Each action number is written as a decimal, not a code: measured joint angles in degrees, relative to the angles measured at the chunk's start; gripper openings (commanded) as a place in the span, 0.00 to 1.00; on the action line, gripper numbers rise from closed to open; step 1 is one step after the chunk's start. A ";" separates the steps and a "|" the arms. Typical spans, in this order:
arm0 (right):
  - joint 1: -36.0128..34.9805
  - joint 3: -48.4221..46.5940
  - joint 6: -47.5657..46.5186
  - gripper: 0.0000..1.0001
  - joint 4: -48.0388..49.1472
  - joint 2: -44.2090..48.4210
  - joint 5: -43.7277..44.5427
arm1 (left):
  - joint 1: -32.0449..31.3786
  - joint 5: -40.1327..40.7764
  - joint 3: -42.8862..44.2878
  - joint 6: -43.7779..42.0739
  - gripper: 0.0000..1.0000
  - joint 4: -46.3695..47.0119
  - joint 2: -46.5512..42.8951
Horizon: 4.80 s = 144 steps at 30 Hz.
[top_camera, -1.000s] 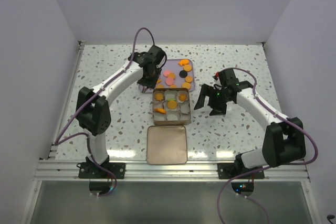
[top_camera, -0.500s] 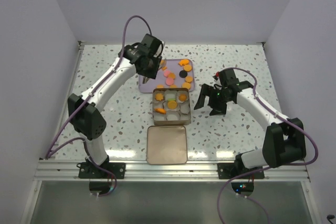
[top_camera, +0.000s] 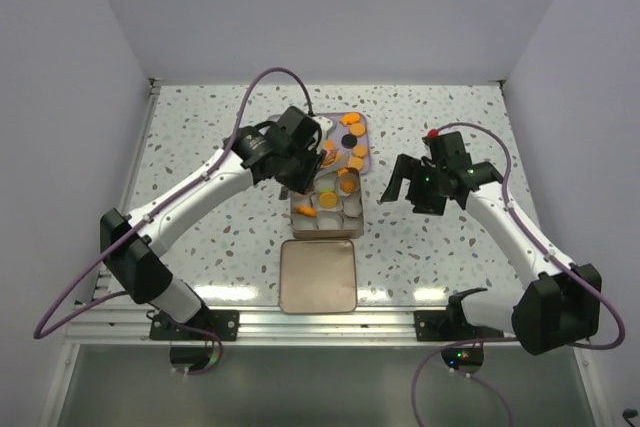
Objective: Pack the cookies
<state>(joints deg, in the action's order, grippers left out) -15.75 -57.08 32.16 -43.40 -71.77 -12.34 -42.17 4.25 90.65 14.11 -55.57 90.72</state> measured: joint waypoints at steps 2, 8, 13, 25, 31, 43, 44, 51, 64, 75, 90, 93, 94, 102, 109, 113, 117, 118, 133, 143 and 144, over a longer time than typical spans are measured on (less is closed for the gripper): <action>0.00 0.00 0.28 0.95 -0.02 1.07 0.90 | -1.16 -0.79 -2.75 0.33 0.26 0.68 -1.22; 0.00 0.26 0.83 0.95 -0.13 2.71 2.36 | -3.98 -2.58 -10.51 2.23 0.26 2.34 -4.22; 0.00 0.94 0.87 0.95 -0.37 2.97 2.60 | -6.40 -3.50 -13.75 3.91 0.26 4.02 -4.70; 0.00 1.29 0.83 0.96 -0.83 2.97 2.58 | -8.59 -4.46 -14.08 6.45 0.34 6.32 -4.31; 0.00 1.29 0.79 0.96 -0.83 2.95 2.56 | -8.98 -4.22 -14.08 6.69 0.38 6.67 -3.85; 0.00 1.29 0.70 0.96 -0.81 2.78 2.36 | -9.29 -3.34 -14.05 7.50 0.43 6.67 -3.82; 0.00 1.29 0.61 0.96 -0.81 2.75 2.34 | -9.29 -3.32 -14.05 7.54 0.43 6.67 -3.82; 0.00 1.29 0.22 0.96 -0.81 2.67 2.34 | -9.29 -2.86 -13.25 7.72 0.43 6.60 -3.30; 0.00 1.31 -0.02 0.96 -0.79 2.34 2.34 | -9.29 -2.16 -10.51 7.58 0.45 6.25 -2.40; 0.00 1.31 -0.26 0.96 -0.76 1.88 2.34 | -9.29 -0.83 -9.70 7.37 0.45 4.79 -2.40; 0.00 1.99 -0.28 0.96 -0.74 1.84 2.32 | -4.26 5.09 0.57 5.53 0.45 0.20 -0.31; 0.00 1.99 -0.31 0.96 -0.74 1.57 2.32 | -1.79 5.70 1.51 4.83 0.48 0.04 1.84; 0.00 1.99 -0.31 0.96 -0.74 1.53 2.32 | -1.07 6.01 2.03 4.70 0.48 -0.22 2.73; 0.00 1.97 -0.68 0.96 -0.74 0.76 2.32 | 1.33 8.20 7.63 3.15 0.49 -0.92 10.97; 0.02 1.90 -1.36 0.96 -0.76 0.70 2.34 | 1.36 8.28 8.94 2.71 0.49 -1.07 16.26; 0.07 1.90 -1.68 0.96 -0.76 0.20 2.34 | 1.36 8.87 10.23 2.69 0.49 -1.25 18.56; 0.07 1.90 -1.86 0.96 -0.76 -0.33 2.34 | 1.36 9.57 11.74 2.67 0.49 -1.62 20.20; 0.07 1.90 -1.88 0.96 -0.76 -0.42 2.32 | 1.36 9.68 12.20 2.67 0.49 -1.75 20.72; 0.42 1.68 -2.27 0.96 -0.50 -3.34 2.12 | 1.36 11.28 13.00 2.58 0.39 -3.34 22.95; 0.44 0.98 -2.64 0.96 -0.28 -4.04 2.10 | 1.79 11.58 14.47 2.16 0.36 -4.33 23.19; 0.44 0.94 -2.67 0.96 -0.26 -4.04 2.10 | 2.08 11.72 15.26 1.95 0.37 -4.79 23.19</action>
<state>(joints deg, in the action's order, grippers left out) -15.31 -56.14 29.50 -43.66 -75.81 -10.24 -40.10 15.97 105.91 16.05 -60.36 113.91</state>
